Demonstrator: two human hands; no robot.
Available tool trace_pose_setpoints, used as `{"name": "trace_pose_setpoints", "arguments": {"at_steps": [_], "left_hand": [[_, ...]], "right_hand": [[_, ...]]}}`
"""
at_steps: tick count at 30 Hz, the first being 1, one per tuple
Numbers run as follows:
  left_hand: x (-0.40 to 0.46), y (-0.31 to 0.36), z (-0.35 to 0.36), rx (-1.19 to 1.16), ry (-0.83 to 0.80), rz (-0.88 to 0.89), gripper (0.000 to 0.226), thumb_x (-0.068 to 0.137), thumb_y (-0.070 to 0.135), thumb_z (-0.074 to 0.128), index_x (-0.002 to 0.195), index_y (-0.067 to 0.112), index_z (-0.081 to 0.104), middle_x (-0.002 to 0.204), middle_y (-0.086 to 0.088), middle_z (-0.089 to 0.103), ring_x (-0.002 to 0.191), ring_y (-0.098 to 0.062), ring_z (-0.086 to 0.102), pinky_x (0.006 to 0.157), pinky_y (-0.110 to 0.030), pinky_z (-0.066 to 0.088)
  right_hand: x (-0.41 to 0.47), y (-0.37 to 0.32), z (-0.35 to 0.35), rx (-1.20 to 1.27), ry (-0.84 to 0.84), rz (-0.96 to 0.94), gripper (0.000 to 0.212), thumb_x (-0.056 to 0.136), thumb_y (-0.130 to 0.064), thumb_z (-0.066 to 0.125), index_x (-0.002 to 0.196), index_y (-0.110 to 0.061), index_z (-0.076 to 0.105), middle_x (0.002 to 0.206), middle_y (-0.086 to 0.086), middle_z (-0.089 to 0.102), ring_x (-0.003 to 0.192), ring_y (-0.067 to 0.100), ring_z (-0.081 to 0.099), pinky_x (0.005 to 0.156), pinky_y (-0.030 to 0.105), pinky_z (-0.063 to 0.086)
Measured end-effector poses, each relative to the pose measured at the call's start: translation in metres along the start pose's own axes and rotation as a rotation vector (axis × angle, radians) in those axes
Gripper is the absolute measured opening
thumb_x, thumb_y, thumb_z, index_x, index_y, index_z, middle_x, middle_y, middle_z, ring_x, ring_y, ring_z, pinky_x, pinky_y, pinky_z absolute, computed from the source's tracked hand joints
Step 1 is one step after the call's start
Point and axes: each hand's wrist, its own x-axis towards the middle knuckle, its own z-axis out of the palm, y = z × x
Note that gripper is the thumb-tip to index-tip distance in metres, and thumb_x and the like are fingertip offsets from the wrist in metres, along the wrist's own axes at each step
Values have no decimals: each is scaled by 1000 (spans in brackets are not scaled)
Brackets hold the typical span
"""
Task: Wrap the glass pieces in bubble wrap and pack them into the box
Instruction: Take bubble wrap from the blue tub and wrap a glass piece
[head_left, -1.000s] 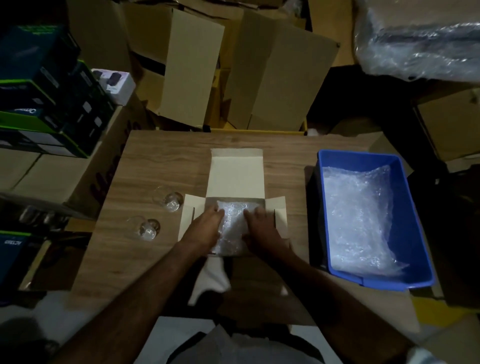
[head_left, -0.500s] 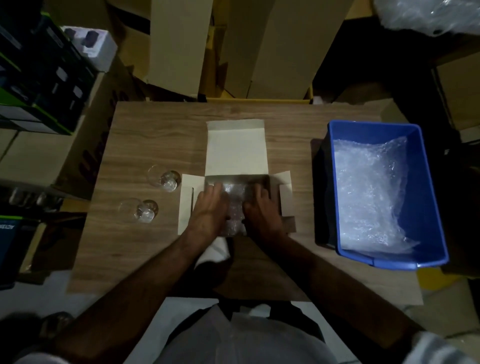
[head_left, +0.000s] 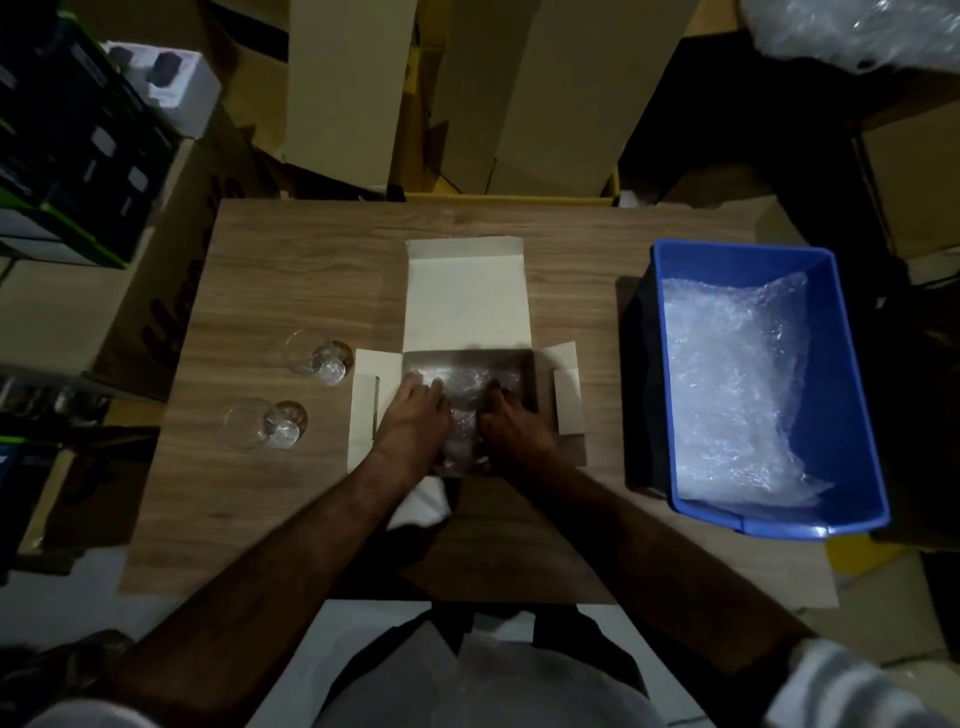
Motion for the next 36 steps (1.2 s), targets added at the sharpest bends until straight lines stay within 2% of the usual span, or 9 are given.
{"name": "trace_pose_setpoints", "arguments": {"at_steps": [4,7,13,16,20,23,26,32,36], "left_hand": [[-3,-5,-8,-125,-5,-4,66,92,38,61,146,4,45,157,-16,34,145,-29,33,127,-46,5],[-13,-4,-12,-271,69,-36,72,94,44,58,153,9,35,161,-11,32,148,-22,31,126,-42,1],[-23,27,-42,-564,321,-85,60,92,39,68,145,14,53,152,-9,50,140,-25,48,122,-46,22],[-18,52,-61,-679,538,-32,46,93,30,67,135,10,62,141,-14,60,128,-33,58,111,-47,39],[-1,98,-105,-724,635,-13,49,96,30,62,140,9,57,150,-16,51,138,-32,50,113,-46,40],[15,135,-136,-742,666,39,49,100,29,57,142,4,54,153,-21,46,145,-34,41,119,-47,34],[34,169,-154,-733,654,94,57,99,28,59,147,1,49,157,-28,37,147,-41,36,118,-54,33],[67,206,-158,-638,449,33,70,95,19,57,157,3,29,165,-27,3,155,-44,6,124,-55,19],[74,206,-151,-625,415,11,78,89,9,55,160,7,22,168,-22,-6,156,-39,-6,126,-53,12]], "right_hand": [[-8,1,-6,1,52,-22,45,98,-23,63,138,-6,57,164,24,18,146,40,32,96,48,56],[-25,7,-15,49,175,-47,58,99,-25,60,151,-10,40,164,19,22,144,36,36,102,44,50],[-91,36,-45,229,500,-13,72,84,-17,75,148,-1,46,155,26,39,142,41,42,107,47,48],[-125,65,-51,264,553,96,90,77,-28,82,153,-6,39,161,23,33,146,36,37,109,44,47],[-157,106,-39,261,635,289,64,100,-30,56,159,-22,31,167,9,23,152,25,28,109,39,46],[-178,135,-23,264,665,359,60,101,-31,54,157,-20,36,166,11,27,151,27,32,110,36,43],[-194,165,-8,248,605,413,63,102,-36,53,159,-20,32,167,12,23,150,28,32,110,35,41],[-188,215,5,201,148,515,94,90,-42,70,161,-30,10,168,15,11,141,37,40,101,46,47],[-171,231,8,108,92,418,77,92,-28,66,157,-28,26,152,21,30,123,39,52,94,47,51]]}}
